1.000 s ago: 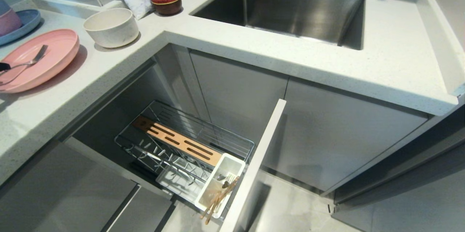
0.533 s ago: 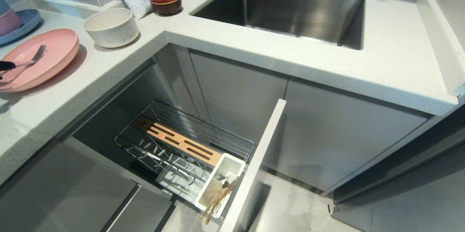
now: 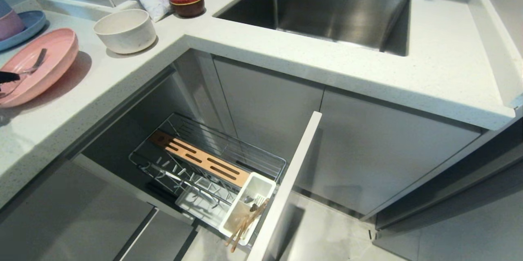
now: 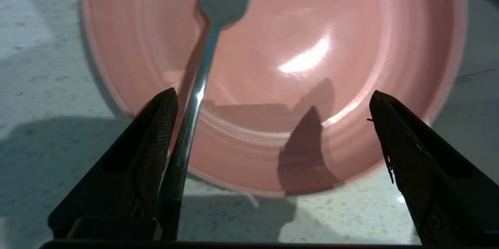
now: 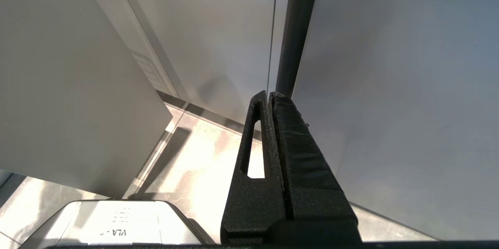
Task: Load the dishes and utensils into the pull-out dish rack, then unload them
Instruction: Pick up the fork and place it in the cupboard
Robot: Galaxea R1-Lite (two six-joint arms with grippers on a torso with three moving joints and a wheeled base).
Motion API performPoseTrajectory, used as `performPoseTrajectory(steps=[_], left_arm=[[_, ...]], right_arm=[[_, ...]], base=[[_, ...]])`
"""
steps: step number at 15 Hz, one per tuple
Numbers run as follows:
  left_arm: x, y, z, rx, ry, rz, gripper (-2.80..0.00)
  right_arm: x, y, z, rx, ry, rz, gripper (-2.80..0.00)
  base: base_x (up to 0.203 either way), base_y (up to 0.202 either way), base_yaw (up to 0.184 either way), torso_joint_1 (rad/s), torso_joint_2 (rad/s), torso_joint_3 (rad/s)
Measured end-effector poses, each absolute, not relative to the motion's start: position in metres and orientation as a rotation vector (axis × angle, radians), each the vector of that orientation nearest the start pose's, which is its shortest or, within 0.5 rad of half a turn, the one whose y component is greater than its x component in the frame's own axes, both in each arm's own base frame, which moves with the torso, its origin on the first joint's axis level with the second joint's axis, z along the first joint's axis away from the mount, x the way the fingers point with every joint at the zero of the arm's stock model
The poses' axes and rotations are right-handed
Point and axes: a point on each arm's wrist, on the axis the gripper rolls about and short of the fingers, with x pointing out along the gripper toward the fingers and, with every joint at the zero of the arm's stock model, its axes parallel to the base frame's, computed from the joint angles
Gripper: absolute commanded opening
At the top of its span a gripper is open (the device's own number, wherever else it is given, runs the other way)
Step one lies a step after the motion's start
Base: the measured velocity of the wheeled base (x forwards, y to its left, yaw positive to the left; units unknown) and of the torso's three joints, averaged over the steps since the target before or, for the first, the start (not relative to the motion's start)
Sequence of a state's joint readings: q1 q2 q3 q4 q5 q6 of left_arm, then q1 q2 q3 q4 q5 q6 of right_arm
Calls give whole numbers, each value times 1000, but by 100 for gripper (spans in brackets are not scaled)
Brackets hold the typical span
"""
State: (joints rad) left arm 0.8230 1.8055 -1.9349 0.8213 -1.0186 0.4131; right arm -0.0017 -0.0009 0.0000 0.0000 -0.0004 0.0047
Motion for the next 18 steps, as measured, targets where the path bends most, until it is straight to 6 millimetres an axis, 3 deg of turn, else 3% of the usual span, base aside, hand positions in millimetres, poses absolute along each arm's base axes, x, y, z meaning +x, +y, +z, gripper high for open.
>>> performPoseTrajectory(steps=[18], left_arm=[[227,206,330,-109,415,-195,0]], right_arm=[[-23,0,75,4,-1,-2,-280]], base=[[0,0,0,0,0,0]])
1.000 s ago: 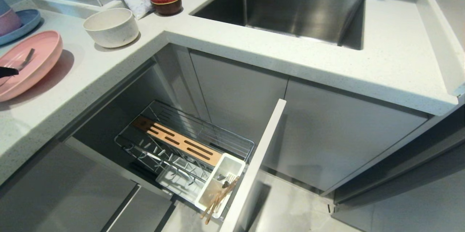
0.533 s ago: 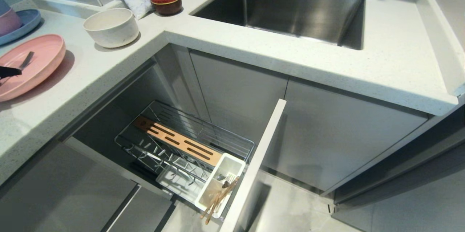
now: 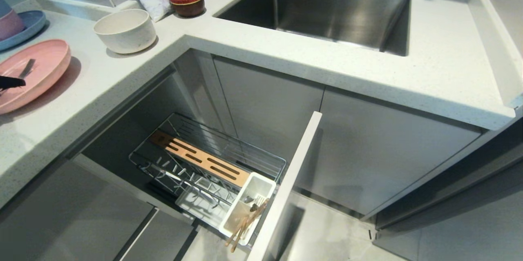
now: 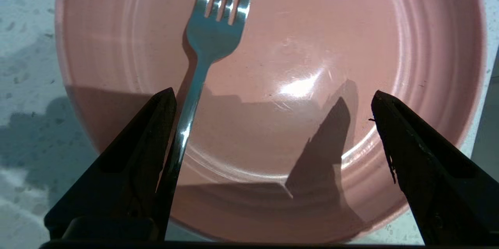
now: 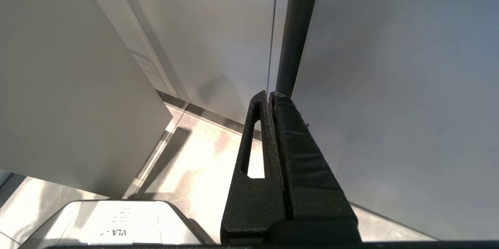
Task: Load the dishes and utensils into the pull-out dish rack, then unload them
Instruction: Pick up the fork and place it in the cupboard
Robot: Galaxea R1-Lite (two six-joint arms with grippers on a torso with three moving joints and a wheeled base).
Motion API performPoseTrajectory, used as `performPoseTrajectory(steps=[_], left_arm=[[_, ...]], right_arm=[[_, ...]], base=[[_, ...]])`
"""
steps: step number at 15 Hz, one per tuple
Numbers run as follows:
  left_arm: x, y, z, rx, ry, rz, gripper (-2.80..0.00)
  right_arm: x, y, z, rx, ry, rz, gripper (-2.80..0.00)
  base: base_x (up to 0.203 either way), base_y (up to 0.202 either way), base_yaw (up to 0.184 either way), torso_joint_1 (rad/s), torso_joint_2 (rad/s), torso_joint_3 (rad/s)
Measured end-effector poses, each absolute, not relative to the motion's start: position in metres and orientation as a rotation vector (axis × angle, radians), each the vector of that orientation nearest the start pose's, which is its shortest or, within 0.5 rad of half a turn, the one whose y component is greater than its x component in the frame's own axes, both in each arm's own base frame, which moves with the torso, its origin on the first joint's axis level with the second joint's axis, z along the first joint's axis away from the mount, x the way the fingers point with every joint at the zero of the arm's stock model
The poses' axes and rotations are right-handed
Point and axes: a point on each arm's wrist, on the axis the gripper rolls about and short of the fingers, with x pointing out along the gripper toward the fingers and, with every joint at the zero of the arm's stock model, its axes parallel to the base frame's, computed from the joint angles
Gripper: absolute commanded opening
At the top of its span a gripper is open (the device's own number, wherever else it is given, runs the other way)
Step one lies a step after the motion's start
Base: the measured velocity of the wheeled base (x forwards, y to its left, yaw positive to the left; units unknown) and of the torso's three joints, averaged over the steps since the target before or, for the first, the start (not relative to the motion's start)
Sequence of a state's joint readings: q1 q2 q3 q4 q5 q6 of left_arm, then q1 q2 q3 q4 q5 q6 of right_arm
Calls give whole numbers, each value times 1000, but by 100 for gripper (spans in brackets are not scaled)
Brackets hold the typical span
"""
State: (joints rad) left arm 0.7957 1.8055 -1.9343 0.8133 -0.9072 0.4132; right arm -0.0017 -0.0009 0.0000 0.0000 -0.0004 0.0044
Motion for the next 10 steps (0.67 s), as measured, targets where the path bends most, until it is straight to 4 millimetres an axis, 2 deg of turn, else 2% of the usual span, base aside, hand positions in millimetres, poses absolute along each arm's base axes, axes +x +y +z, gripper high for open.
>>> performPoseTrajectory(steps=[3,4,10], left_arm=[[228,206,330,-104,421,-186,0],[228,206,329,-104,425,-181,-280],[230,207,328,-94,440,-156,-280]], right_arm=[[-23,0,75,5,-1,-2,-280],[-23,0,75,5,-1,-2,-280],[-23,0,75,4,-1,-3,-280]], base=[[0,0,0,0,0,0],[0,0,0,0,0,0],[0,0,0,0,0,0]])
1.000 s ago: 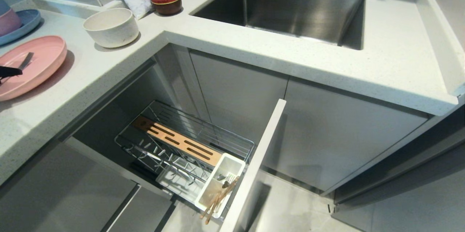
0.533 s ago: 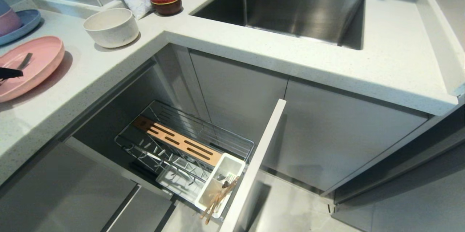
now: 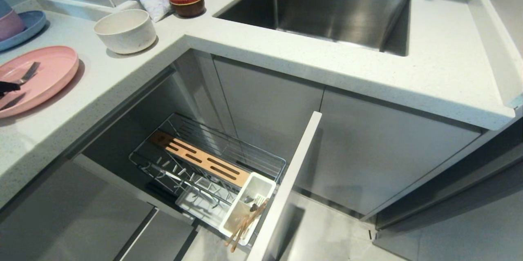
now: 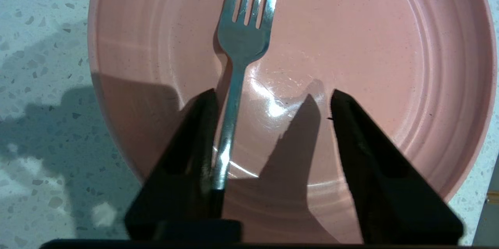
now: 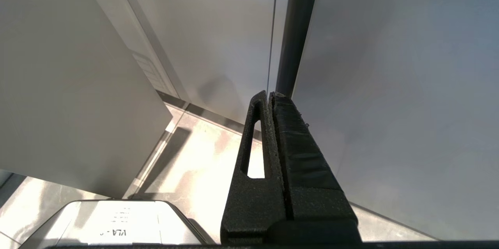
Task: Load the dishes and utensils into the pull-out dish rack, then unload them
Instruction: Pick up the fork and place it in the cupboard
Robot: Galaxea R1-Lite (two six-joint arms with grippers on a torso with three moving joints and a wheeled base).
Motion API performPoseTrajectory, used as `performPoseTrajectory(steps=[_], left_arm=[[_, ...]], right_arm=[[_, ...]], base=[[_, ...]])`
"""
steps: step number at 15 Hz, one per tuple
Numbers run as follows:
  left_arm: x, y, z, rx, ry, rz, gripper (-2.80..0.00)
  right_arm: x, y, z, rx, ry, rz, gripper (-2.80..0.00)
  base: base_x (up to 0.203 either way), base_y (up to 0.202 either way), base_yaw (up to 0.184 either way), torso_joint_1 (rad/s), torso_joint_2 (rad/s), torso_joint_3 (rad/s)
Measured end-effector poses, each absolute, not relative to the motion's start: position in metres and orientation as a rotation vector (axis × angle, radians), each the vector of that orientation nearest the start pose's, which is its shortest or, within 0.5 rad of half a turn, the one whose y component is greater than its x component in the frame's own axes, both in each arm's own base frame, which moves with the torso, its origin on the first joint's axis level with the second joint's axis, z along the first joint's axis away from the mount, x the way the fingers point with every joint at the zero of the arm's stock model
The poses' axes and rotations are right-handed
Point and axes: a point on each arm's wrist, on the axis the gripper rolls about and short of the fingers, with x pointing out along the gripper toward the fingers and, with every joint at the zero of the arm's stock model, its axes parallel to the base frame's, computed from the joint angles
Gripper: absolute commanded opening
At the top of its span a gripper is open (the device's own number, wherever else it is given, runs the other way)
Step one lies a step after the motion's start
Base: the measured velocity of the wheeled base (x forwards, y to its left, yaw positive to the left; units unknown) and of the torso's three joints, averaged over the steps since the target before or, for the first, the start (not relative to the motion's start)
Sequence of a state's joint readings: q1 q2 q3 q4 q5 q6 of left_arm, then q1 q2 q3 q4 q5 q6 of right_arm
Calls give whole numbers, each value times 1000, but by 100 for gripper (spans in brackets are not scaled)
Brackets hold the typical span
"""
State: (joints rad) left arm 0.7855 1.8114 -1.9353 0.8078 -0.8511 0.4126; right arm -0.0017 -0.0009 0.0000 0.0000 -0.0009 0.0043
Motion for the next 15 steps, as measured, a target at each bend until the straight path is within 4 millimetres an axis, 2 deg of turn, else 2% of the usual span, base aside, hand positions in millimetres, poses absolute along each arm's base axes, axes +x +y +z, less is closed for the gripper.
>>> performPoseTrajectory(steps=[11,15], left_arm=[[230,206,328,-96,439,-159,-280],[222,194,341,-147,416,-149,-280]], right_arm=[[-23,0,75,5,-1,-3,-280],[-23,0,75,5,-1,-2,-280]], base=[[0,0,0,0,0,0],[0,0,0,0,0,0]])
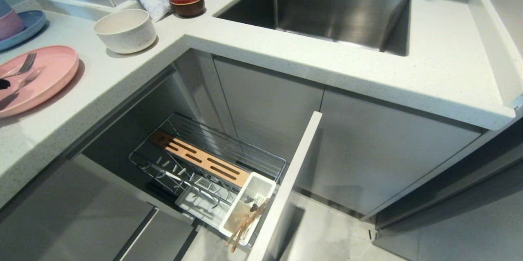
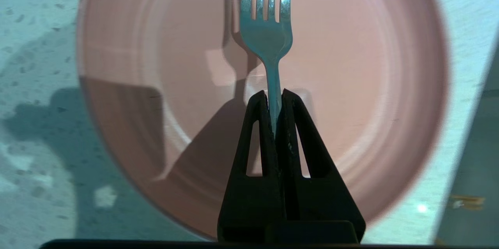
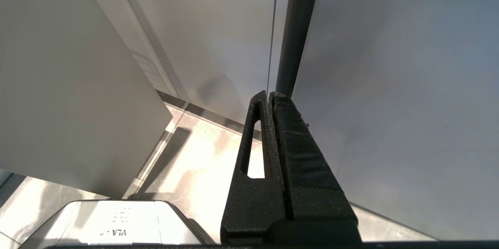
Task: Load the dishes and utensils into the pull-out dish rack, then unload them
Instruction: Pick up the fork and place it in the cupboard
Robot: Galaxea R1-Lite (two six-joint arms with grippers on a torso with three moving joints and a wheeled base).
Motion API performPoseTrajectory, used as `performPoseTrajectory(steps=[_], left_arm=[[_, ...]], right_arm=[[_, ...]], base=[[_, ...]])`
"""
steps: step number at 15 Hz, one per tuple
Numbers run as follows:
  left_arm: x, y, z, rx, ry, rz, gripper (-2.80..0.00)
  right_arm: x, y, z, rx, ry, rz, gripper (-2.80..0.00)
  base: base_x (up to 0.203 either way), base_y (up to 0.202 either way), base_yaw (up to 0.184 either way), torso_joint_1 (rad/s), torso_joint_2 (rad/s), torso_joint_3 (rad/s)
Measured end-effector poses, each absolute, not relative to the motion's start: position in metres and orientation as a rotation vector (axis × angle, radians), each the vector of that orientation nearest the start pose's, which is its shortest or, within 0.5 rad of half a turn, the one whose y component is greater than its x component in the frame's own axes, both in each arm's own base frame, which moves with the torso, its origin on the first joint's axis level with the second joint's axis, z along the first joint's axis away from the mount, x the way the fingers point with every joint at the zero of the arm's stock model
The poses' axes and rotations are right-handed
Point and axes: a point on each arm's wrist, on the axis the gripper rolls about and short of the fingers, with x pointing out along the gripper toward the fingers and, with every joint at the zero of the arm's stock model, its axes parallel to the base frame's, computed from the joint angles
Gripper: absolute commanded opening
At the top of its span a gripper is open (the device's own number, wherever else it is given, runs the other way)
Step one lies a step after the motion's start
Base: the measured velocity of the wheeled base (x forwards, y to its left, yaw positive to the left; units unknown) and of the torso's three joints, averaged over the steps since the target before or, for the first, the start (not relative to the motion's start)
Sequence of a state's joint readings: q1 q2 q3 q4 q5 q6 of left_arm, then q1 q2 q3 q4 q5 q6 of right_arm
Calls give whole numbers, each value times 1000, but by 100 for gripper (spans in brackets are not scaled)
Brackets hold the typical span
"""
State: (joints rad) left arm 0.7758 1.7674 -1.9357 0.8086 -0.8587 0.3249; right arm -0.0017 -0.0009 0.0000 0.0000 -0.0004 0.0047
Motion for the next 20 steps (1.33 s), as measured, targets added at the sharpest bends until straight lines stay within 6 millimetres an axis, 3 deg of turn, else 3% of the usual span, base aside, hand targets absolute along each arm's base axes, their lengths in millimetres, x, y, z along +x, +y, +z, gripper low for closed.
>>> performPoseTrajectory(steps=[5,11,15,20], left_arm=[[204,149,373,-279,368,-175,-280],[179,68,402,-522,395,-354,-280],[165,19,396,-531,540,-537,-280],[158,-40,368,-412,775,-667,-280]], right_arm=[[-23,0,75,4,-1,-2,-280],[-23,0,75,5,-1,-2,-280],[-23,0,75,5,-1,-2,-280],[-23,0,75,5,-1,-3,-280]], base=[[0,0,0,0,0,0],[0,0,0,0,0,0],[0,0,0,0,0,0],[0,0,0,0,0,0]])
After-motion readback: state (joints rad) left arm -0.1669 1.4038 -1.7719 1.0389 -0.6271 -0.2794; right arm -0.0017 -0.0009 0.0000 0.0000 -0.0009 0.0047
